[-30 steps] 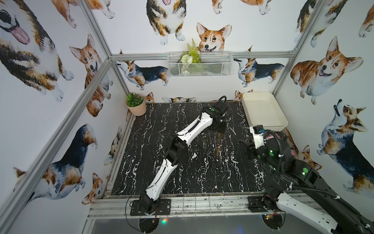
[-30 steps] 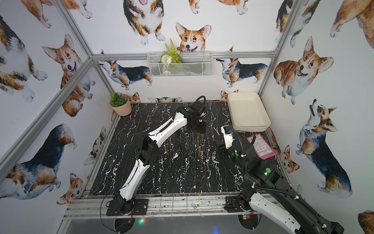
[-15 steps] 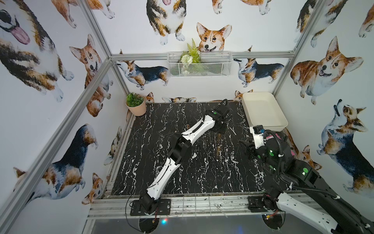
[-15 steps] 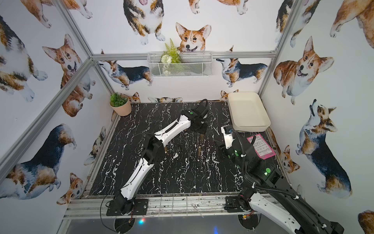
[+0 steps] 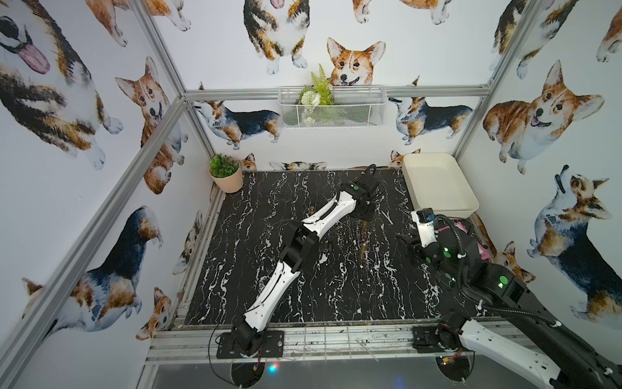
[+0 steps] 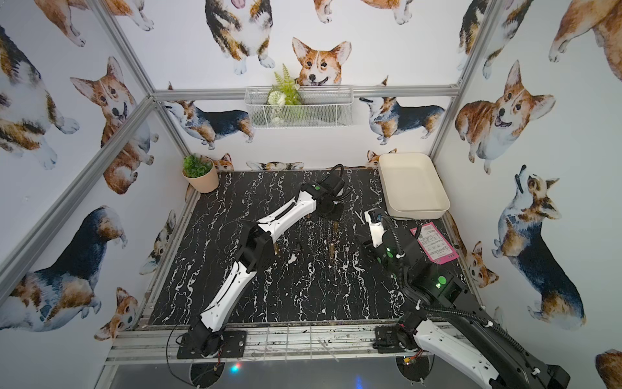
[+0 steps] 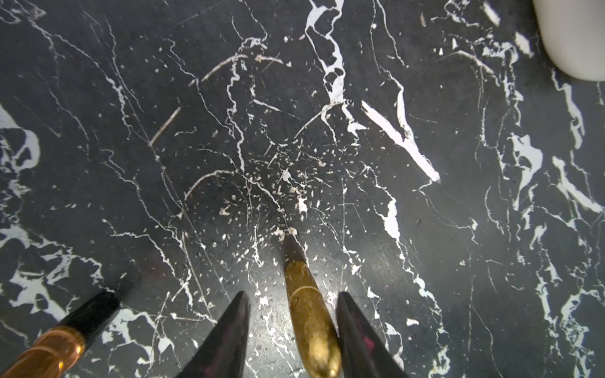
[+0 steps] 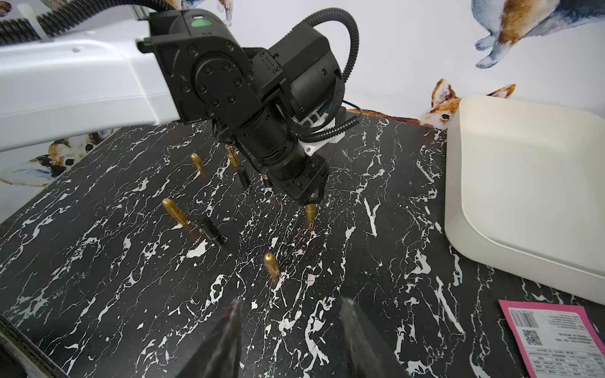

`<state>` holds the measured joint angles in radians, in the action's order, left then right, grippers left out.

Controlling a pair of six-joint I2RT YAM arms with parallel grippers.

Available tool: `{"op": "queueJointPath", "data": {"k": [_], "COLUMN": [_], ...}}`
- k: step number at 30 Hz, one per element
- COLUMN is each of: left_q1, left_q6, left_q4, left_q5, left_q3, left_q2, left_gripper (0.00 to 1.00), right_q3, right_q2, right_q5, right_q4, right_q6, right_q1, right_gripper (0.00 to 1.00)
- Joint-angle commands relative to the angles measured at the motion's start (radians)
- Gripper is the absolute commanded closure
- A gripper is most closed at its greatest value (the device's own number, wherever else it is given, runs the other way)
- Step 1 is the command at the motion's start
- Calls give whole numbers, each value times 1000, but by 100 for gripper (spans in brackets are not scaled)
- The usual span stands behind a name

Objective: Open the lipstick cap
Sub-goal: Pick up the lipstick at the center of the board.

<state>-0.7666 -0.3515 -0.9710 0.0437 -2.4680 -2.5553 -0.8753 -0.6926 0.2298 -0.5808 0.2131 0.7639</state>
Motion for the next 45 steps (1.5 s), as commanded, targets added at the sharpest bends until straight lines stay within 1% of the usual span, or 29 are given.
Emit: {"op": "queueJointPath", "data": {"k": [1, 4, 8, 12, 17, 18, 19, 22, 26, 32, 35, 39, 45], "left_q1": [-1, 0, -1, 0, -1, -1, 0, 0, 0, 2, 10, 32, 34], "left_q6": [-7, -6, -7, -9, -6, -6, -6, -7, -7, -4, -1, -12, 19], "left_q4": [3, 2, 2, 0, -1, -1, -3, -6, -12, -33, -46, -90, -165], "left_q5": [6, 5, 13, 18, 19, 19, 23, 30, 39, 34, 48, 109, 133], "left_q3": [0, -1, 1, 1, -1, 0, 0, 0, 0, 0, -1, -23, -33], "left_q2": [-1, -1, -7, -8, -6, -6, -6, -7, -7, 14, 47, 97, 215], "left_gripper": [57, 57, 63, 64, 68, 69, 73, 80, 83, 85, 85, 85, 84], "right_q3": [-2, 4, 4, 1, 4, 5, 7, 10, 14, 13, 12, 6, -24], "right_q2": [2, 4, 8, 15, 15, 16, 16, 22, 30, 30, 32, 25, -32], "right_q5": [-6, -6, -8, -9, -9, -9, -9, -9, -6, -3, 2, -3, -41], "right_q4": [16, 19, 22, 32, 32, 33, 33, 35, 41, 35, 35, 38, 11], "right_q6": [4, 6, 9, 3, -3, -2, -1, 4, 3, -3, -3, -23, -60], "right_q1": [-1, -1, -1, -2, 0, -1, -2, -2, 0, -1, 0, -1, -1], "right_gripper": [49, 49, 49, 49, 49, 49, 49, 49, 48, 49, 49, 48, 48]}}
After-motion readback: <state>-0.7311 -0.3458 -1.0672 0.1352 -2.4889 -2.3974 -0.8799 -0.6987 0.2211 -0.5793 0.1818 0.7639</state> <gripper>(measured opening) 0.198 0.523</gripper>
